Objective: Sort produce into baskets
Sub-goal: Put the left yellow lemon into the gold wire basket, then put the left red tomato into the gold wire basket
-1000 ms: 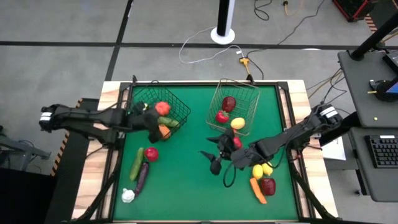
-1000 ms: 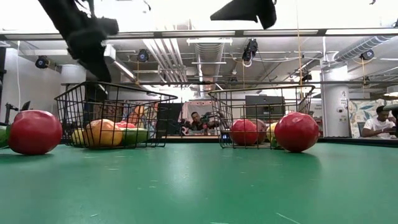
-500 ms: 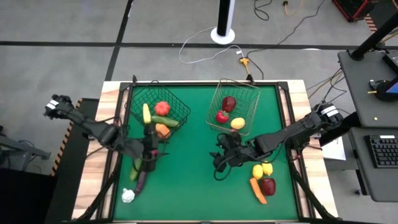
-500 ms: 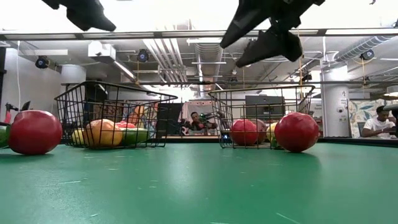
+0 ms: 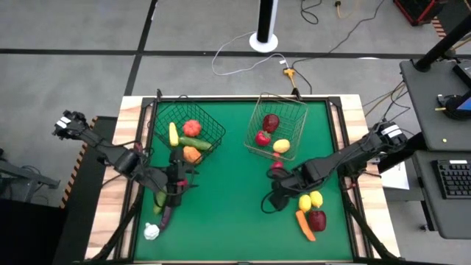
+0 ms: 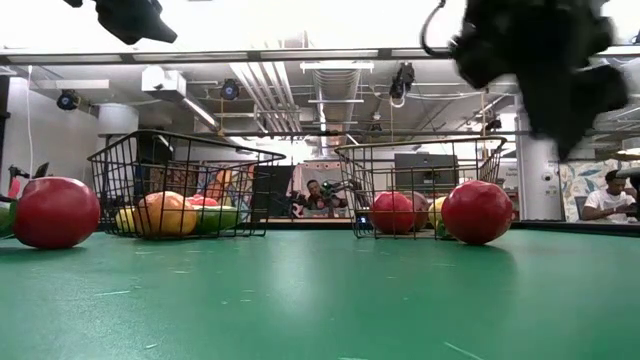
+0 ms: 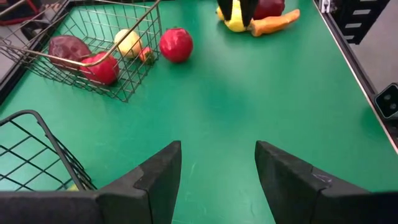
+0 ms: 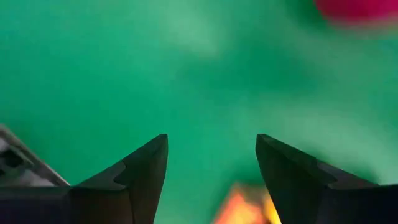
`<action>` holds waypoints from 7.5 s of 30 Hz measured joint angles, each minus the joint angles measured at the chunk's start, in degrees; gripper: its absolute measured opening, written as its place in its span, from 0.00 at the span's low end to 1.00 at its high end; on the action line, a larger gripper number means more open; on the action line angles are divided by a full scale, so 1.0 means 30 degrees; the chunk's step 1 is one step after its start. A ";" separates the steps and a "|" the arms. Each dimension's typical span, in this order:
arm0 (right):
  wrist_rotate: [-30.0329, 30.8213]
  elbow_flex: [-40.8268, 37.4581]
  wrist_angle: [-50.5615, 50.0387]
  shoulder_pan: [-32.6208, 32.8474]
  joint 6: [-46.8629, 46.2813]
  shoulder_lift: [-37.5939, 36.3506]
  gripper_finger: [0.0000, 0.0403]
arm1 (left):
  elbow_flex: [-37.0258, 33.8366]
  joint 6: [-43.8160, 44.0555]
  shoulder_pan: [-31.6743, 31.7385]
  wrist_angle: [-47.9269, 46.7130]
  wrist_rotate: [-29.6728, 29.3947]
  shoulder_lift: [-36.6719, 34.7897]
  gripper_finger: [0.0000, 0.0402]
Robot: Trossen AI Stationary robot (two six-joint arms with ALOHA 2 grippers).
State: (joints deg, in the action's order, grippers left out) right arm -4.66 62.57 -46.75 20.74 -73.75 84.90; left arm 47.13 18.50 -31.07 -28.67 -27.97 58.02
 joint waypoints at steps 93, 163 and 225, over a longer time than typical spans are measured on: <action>0.6125 0.1799 -0.3286 0.1516 -0.3566 0.1444 0.38 | -0.0329 0.0416 0.0015 -0.0109 -0.3009 0.0015 0.47; 1.3389 0.2681 -0.2371 -1.0407 0.9011 -0.0015 0.73 | -0.1246 1.8512 -0.0197 -0.8725 0.5648 0.0011 0.47; 1.2835 0.2681 -0.1902 -1.0327 0.9152 0.0022 0.77 | -0.1244 1.6202 -0.0067 -0.8394 0.5014 0.3257 0.80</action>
State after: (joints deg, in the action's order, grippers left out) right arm 33.85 70.61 -52.46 -10.24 -46.29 84.97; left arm 43.40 67.11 -31.27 -53.85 -12.92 67.79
